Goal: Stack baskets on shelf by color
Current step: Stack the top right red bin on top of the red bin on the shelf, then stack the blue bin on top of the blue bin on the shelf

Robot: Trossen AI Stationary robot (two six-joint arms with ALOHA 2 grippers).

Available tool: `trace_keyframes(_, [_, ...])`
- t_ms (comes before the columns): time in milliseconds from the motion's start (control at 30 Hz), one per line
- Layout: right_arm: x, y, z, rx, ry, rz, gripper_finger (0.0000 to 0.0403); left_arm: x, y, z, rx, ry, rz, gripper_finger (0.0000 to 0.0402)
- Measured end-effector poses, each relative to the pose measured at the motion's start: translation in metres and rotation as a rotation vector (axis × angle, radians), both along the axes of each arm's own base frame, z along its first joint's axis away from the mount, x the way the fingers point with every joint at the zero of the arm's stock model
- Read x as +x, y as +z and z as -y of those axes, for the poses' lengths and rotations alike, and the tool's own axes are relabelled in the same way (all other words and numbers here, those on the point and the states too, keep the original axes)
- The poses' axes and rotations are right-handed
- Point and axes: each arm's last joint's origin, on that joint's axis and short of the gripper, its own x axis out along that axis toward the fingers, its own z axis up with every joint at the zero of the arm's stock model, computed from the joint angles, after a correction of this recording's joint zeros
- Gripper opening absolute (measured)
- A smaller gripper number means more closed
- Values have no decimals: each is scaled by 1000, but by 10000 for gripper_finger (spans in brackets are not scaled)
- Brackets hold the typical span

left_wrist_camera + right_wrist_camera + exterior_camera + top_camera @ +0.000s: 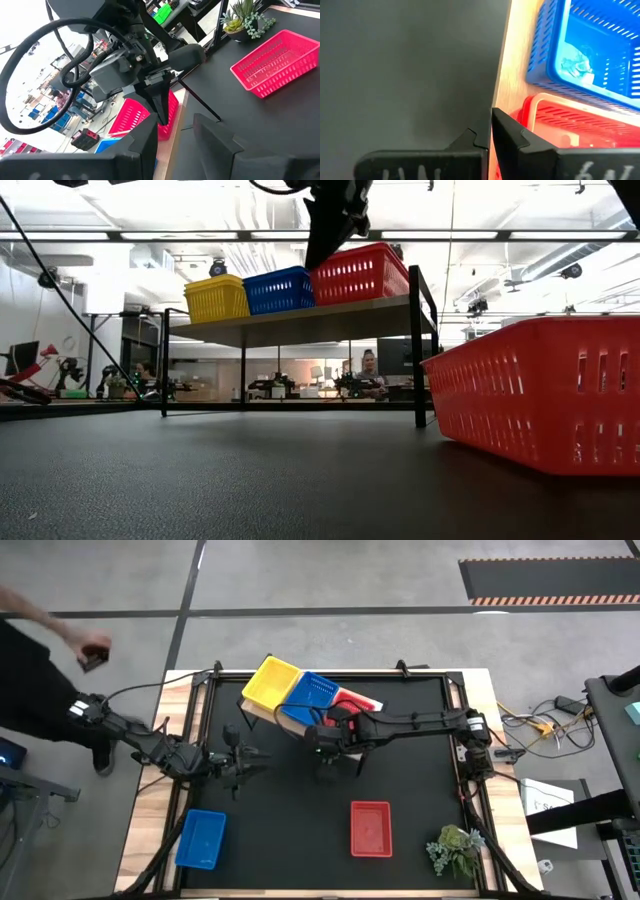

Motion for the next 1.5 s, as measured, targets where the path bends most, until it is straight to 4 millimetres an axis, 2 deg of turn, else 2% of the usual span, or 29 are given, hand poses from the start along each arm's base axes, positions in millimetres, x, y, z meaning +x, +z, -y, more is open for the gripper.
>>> trace_keyframes(300, [-1,0,1,-13,14,-20,8,0,0,0,0,0,0,109])
trace_keyframes(467, [-3,12,-2,-21,41,-10,8,0,0,0,1,0,-1,109])
trace_keyframes(667, [-11,36,-27,-47,155,45,8,1,-1,0,-5,1,-3,109])
trace_keyframes(867, [-22,33,-54,-71,265,-13,8,4,-3,2,-65,11,-8,109])
trace_keyframes(1000, [-35,36,-61,-73,294,-85,8,8,-6,4,-136,20,-14,109])
trace_keyframes(1167, [-49,45,-61,-79,314,-78,8,17,-13,9,-246,44,-35,109])
trace_keyframes(1333, [-59,35,-59,-107,392,-64,8,29,-22,15,-454,81,-25,109])
trace_keyframes(1500, [-75,25,-56,-80,527,60,9,40,-33,29,-693,104,-68,109])
